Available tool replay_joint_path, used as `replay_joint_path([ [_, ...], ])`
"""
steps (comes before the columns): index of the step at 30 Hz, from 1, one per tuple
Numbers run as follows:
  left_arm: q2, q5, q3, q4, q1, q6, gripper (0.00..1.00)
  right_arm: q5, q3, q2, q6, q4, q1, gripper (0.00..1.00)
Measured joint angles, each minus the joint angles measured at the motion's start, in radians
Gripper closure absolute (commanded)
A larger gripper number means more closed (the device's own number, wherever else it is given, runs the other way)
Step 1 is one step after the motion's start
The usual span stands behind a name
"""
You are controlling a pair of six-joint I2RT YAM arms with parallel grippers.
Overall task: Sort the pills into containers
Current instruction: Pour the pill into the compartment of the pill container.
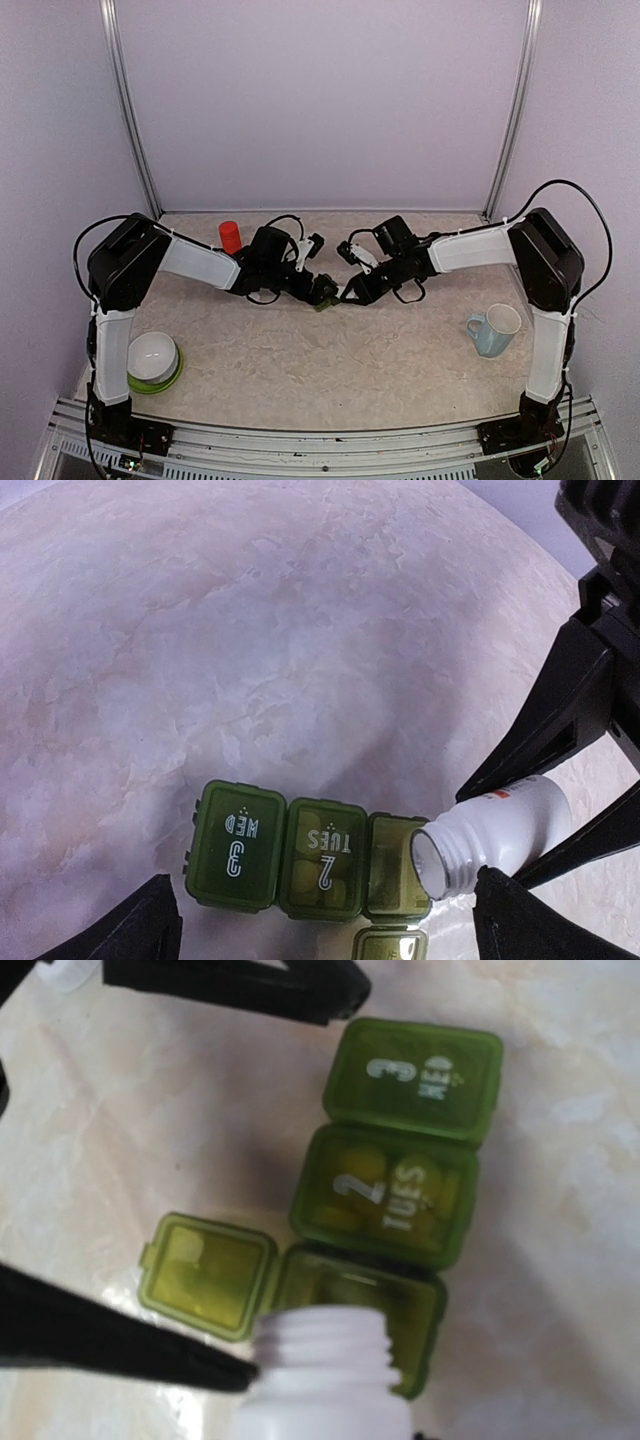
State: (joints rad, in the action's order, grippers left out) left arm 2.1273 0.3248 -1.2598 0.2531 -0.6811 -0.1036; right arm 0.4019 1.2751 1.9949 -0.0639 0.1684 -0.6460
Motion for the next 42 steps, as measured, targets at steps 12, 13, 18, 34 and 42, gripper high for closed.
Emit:
replay_joint_path([
  [12, 0.008, -0.008, 0.000, -0.001, 0.007, 0.000, 0.01, -0.014, 0.043, 0.014, 0.005, 0.087, -0.005, 1.00],
  [13, 0.009, -0.009, 0.000, -0.001, 0.007, 0.000, 0.01, -0.014, 0.043, 0.015, 0.006, 0.090, -0.006, 1.00],
  [18, 0.009, -0.011, 0.000, -0.001, 0.007, 0.000, 0.01, -0.015, 0.061, 0.019, 0.008, 0.116, -0.007, 1.00],
  [34, 0.012, -0.011, -0.003, -0.004, 0.010, 0.000, 0.01, -0.022, 0.175, 0.065, 0.006, 0.253, -0.009, 1.00],
  [42, 0.014, -0.010, -0.005, -0.007, 0.010, 0.000, 0.01, -0.029, 0.221, 0.077, -0.005, 0.314, -0.009, 1.00],
])
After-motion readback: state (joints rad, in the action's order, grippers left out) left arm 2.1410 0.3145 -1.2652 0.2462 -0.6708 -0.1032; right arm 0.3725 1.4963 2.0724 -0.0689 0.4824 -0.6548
